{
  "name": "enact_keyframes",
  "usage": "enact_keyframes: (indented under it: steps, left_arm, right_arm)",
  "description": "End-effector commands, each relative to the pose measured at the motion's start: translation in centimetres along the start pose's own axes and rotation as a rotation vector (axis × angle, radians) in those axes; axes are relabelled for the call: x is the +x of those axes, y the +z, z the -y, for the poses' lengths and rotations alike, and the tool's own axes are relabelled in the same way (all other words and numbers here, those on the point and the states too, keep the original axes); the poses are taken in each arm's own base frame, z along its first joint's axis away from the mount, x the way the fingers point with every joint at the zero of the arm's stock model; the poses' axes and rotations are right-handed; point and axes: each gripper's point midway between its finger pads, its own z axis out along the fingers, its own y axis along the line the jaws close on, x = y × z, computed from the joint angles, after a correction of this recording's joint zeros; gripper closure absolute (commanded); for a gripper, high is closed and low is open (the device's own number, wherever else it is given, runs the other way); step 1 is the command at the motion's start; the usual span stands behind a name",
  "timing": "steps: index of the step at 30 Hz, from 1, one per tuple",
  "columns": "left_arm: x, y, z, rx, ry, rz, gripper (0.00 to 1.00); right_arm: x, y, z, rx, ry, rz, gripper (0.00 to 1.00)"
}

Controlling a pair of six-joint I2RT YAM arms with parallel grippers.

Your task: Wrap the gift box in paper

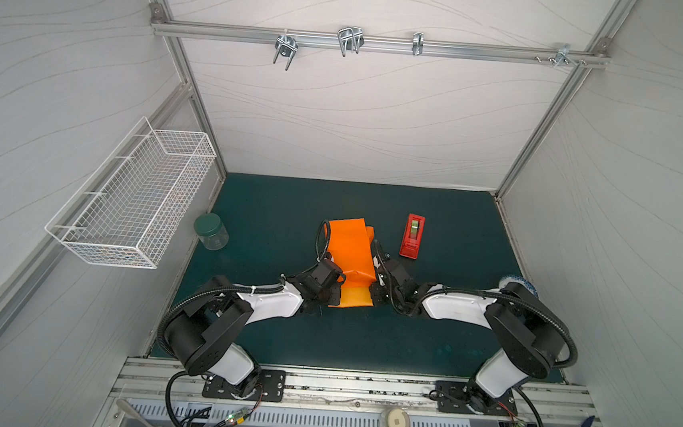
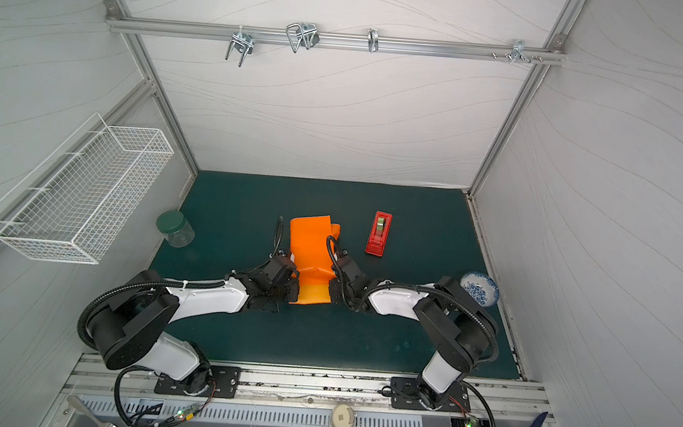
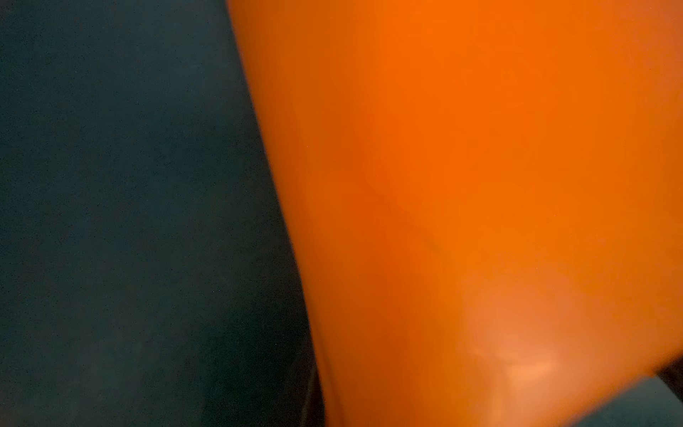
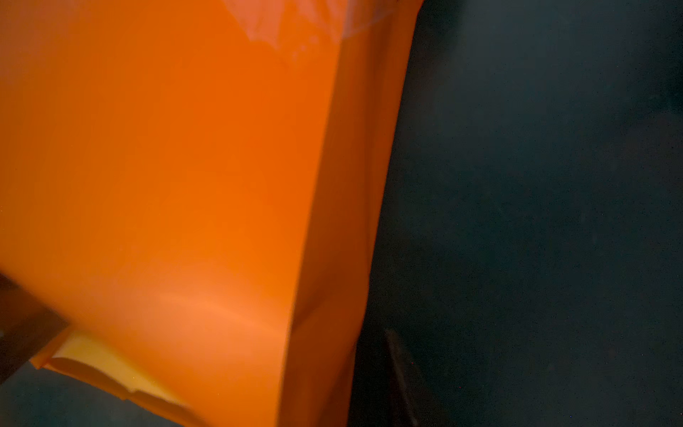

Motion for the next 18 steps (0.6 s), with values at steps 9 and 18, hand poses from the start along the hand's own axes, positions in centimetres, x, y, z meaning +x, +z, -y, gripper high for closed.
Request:
enact_keyframes:
  steps: [9,18]
  left_arm:
    - [-0.4,0.2,0.3,-0.048,-0.037,0.006,0.89]
    - [0.0,0.5,0.0,-0.081,-0.059,-0.001,0.95]
  right_arm:
    - [-0.4,-0.1,0.2,0.041,0.044,-0.011,0.77]
    - [0.3,0.4,0.8,0.096,0.074,-0.033,0.84]
